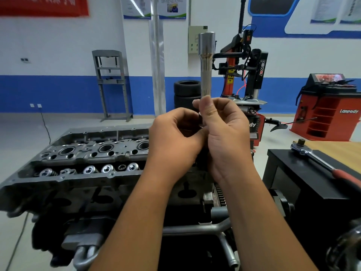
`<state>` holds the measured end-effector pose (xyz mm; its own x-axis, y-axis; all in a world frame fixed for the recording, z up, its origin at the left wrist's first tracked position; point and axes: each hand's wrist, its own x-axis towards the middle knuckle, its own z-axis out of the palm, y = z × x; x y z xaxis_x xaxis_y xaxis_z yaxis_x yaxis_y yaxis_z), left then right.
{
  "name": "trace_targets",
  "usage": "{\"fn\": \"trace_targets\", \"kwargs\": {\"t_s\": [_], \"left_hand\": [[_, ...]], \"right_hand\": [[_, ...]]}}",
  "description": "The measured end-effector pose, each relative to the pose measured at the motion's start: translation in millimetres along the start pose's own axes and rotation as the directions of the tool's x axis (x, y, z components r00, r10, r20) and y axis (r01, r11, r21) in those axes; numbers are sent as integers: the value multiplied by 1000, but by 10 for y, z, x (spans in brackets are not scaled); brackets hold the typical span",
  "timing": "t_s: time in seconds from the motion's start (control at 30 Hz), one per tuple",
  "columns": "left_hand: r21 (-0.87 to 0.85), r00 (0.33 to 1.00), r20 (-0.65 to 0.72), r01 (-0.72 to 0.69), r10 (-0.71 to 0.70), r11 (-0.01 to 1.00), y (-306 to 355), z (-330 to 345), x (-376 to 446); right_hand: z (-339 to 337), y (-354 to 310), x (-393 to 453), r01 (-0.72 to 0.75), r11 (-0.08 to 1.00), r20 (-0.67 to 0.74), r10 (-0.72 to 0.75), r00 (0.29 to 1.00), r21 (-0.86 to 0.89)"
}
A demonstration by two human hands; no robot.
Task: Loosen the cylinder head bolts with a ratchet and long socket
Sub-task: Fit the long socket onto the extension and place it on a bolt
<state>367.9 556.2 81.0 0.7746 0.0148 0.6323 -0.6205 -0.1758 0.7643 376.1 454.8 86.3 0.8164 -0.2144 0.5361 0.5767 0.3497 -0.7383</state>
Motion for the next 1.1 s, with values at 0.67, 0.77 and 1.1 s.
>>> {"fn": "trace_targets", "kwargs": {"t_s": [0.67, 0.77, 1.1], "left_hand": [[-13, 1000, 12, -1, 1, 1000, -2, 14, 9], [-86, 990, 145, 15, -2, 996, 19, -18, 13], [-70, 996, 86, 20, -14, 997, 4, -16, 11]], "right_hand": [[-10, -8, 11, -22, 997, 15, 21, 1000, 68], [-11, -4, 9, -38, 998, 15, 37, 999, 55], [-46, 26, 10, -20, 999, 27, 19, 999, 47]]}}
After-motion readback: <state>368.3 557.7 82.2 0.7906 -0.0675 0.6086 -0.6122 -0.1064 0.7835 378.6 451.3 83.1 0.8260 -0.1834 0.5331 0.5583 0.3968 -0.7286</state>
